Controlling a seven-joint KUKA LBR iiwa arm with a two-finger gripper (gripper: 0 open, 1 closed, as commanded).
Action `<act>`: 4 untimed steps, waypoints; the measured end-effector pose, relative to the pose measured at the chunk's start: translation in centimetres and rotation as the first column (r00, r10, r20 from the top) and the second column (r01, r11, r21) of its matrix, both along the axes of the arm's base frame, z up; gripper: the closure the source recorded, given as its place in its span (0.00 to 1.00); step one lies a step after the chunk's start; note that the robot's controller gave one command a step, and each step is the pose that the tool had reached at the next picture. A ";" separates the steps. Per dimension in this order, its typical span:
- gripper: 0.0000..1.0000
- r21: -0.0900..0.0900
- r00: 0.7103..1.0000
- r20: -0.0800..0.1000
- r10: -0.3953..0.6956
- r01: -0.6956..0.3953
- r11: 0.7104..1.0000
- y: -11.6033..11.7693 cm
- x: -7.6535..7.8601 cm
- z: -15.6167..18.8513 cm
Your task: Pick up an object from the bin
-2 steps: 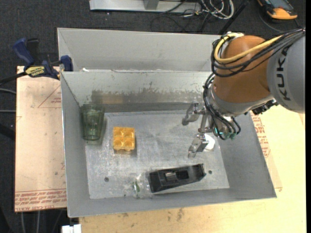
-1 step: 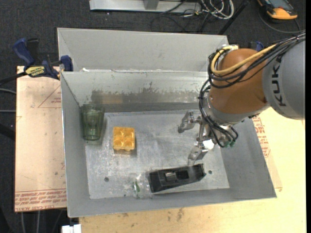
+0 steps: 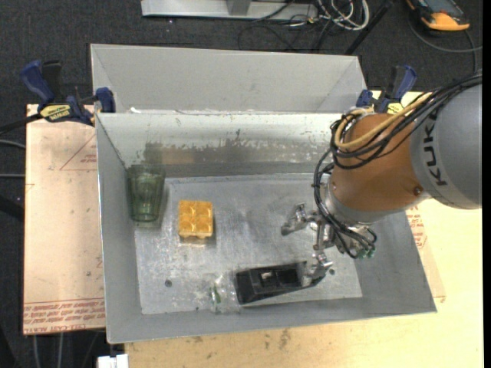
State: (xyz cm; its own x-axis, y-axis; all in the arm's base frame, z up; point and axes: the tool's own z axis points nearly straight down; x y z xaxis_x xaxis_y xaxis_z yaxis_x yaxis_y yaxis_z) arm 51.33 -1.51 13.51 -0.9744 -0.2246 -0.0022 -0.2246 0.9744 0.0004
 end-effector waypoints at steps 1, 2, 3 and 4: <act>1.00 -0.001 0.979 -0.006 0.202 -0.202 0.979 0.7 -0.2 -5.1; 1.00 -0.002 0.979 -0.005 0.202 -0.202 0.979 0.7 -0.2 -5.1; 1.00 0.002 0.978 -0.005 0.206 -0.206 0.979 0.6 -0.5 -1.1; 1.00 -0.001 0.978 0.001 0.209 -0.209 0.978 1.1 0.3 1.8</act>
Offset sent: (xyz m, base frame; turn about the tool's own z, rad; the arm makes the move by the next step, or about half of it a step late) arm 0.0000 0.0000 0.0000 0.0000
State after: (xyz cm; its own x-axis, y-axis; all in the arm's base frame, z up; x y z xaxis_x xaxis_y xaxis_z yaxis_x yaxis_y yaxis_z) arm 51.59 -0.37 15.30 -0.9059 -0.4234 -0.0035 -0.4234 0.9059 -0.0007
